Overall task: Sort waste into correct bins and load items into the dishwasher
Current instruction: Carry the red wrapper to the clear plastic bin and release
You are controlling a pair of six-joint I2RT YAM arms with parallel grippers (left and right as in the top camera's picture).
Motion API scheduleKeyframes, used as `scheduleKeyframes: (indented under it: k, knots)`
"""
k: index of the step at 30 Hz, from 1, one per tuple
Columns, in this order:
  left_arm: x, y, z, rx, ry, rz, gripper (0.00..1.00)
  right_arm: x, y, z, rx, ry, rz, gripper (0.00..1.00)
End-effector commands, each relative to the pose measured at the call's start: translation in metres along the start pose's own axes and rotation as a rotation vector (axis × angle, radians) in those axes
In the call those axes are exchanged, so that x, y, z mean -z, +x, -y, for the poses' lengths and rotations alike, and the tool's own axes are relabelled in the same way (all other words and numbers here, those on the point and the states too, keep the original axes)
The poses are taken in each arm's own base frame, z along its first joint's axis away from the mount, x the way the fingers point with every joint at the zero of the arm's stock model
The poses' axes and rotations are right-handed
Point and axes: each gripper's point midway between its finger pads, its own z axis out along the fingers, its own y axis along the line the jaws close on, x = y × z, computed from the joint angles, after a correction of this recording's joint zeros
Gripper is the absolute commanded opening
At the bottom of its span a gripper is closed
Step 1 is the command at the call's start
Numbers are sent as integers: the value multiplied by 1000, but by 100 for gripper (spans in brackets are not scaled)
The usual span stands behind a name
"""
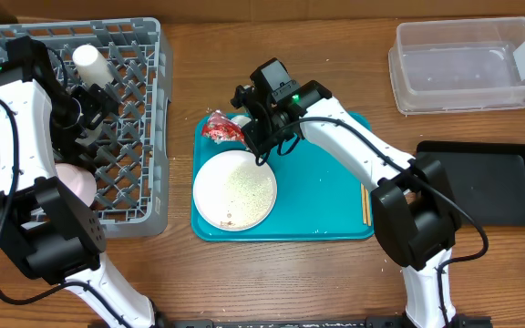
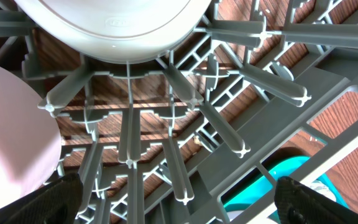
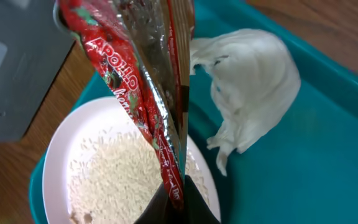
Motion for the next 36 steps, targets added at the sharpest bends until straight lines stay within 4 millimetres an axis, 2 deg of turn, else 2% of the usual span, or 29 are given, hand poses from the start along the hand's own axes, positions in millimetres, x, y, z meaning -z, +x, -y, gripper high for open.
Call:
scheduleKeyframes:
  k: [1, 2, 4, 7, 9, 12, 14, 17, 20, 21, 23, 24, 29, 34, 36]
  knots:
    - [-5, 1, 6, -28, 1, -9, 100, 56, -37, 24, -174, 55, 157, 4]
    - [-5, 2, 6, -28, 1, -9, 100, 69, -42, 34, -215, 70, 188, 4]
    - [-5, 1, 6, -29, 1, -9, 100, 116, -57, 70, -350, 118, 298, 4]
    - [-5, 1, 6, -28, 2, -9, 100, 176, -64, 118, -512, 160, 431, 4]
    - [-5, 1, 6, -28, 1, -9, 100, 214, -61, 156, -613, 192, 514, 4]
    - [-5, 2, 6, -28, 1, -9, 100, 260, -43, 221, -793, 243, 629, 4]
    - [-5, 1, 6, -28, 1, -9, 100, 278, -24, 257, -922, 263, 672, 4]
    - [-5, 2, 6, -29, 2, -9, 100, 294, -5, 295, -1016, 293, 722, 6]
    - [-5, 1, 6, -28, 1, -9, 100, 301, 13, 333, -1071, 384, 752, 26]
    - [-5, 1, 6, -28, 1, -9, 100, 299, 16, 339, -1079, 393, 750, 44]
    - [-5, 1, 6, -28, 1, -9, 100, 294, 19, 344, -1087, 395, 742, 92]
    - [-5, 1, 6, -28, 1, -9, 100, 293, 19, 345, -1089, 394, 738, 100]
    - [-5, 1, 6, -28, 1, -9, 100, 287, 16, 336, -1083, 349, 716, 100]
    - [-5, 1, 6, -28, 1, -9, 100, 264, 0, 297, -1030, 145, 642, 100]
    - [-5, 1, 6, -28, 1, -9, 100, 252, -11, 274, -956, 61, 602, 95]
